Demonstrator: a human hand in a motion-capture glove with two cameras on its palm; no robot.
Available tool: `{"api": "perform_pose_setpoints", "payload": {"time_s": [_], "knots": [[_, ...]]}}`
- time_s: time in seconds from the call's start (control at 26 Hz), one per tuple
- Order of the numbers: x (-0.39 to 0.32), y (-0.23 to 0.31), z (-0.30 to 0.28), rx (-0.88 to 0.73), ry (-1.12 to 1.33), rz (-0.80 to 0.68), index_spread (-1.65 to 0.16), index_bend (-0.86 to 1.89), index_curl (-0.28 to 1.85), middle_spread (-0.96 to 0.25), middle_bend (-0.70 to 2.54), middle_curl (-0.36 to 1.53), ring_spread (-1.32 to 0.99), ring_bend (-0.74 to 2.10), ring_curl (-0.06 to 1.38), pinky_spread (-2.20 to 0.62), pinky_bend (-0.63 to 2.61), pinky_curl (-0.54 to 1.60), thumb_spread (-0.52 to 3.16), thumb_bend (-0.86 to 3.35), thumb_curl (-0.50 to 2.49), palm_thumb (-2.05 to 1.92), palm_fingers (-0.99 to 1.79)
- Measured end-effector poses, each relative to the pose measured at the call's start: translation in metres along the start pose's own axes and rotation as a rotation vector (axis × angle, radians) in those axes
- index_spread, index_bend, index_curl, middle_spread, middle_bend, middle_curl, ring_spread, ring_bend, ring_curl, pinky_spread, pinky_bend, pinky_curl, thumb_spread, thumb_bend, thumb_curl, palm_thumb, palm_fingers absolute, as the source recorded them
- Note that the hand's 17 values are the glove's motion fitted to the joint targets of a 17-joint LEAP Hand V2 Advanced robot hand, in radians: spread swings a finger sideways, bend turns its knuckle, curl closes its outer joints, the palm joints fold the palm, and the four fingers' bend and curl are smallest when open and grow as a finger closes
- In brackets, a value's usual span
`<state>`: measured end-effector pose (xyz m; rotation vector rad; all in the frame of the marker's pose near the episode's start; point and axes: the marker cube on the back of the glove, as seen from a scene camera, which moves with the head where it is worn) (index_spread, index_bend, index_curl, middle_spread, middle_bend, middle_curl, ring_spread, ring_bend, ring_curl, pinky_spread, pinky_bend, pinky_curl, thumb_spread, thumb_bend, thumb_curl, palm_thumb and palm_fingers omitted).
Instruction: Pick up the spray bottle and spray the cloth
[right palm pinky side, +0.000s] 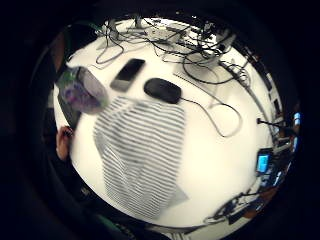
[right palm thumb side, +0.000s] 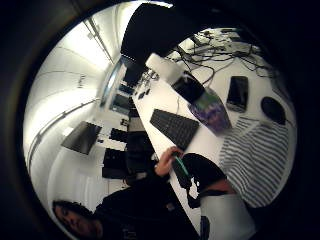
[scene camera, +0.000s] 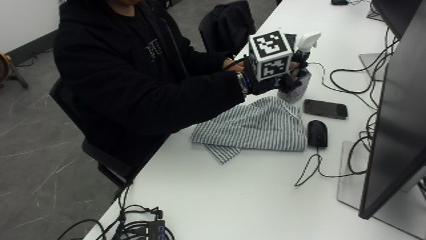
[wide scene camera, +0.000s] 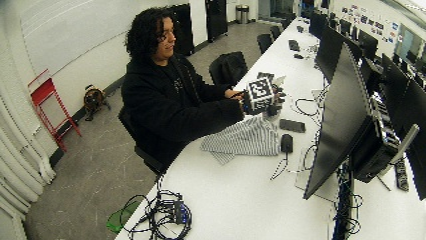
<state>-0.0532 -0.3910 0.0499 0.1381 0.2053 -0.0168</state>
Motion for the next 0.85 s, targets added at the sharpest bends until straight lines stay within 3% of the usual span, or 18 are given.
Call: {"api": "perform_pose_setpoints", "payload": {"time_s": [0.23, 0.54, 0.85], "knots": [[0.023, 0.083, -0.012, -0.124, 0.327, -0.008, -0.37, 0.04, 0.24, -0.12, 0.27, 0.39, -0.13, 0.56, 0.38, 0.13, 0.54, 0.39, 0.85, -0.09, 0.49, 0.5, 0.24], [0.023, 0.171, 0.003, -0.214, 0.388, 0.006, -0.4, 0.08, 0.19, -0.12, 0.24, 0.37, -0.12, 0.58, 0.37, 0.17, 0.53, 0.38, 0.89, -0.06, 0.42, 0.37, 0.18], [0.012, 0.213, 0.027, -0.31, 0.432, 0.012, -0.41, 0.12, 0.19, -0.1, 0.23, 0.36, -0.11, 0.55, 0.35, 0.19, 0.51, 0.36, 0.93, -0.03, 0.38, 0.34, 0.2]]}}
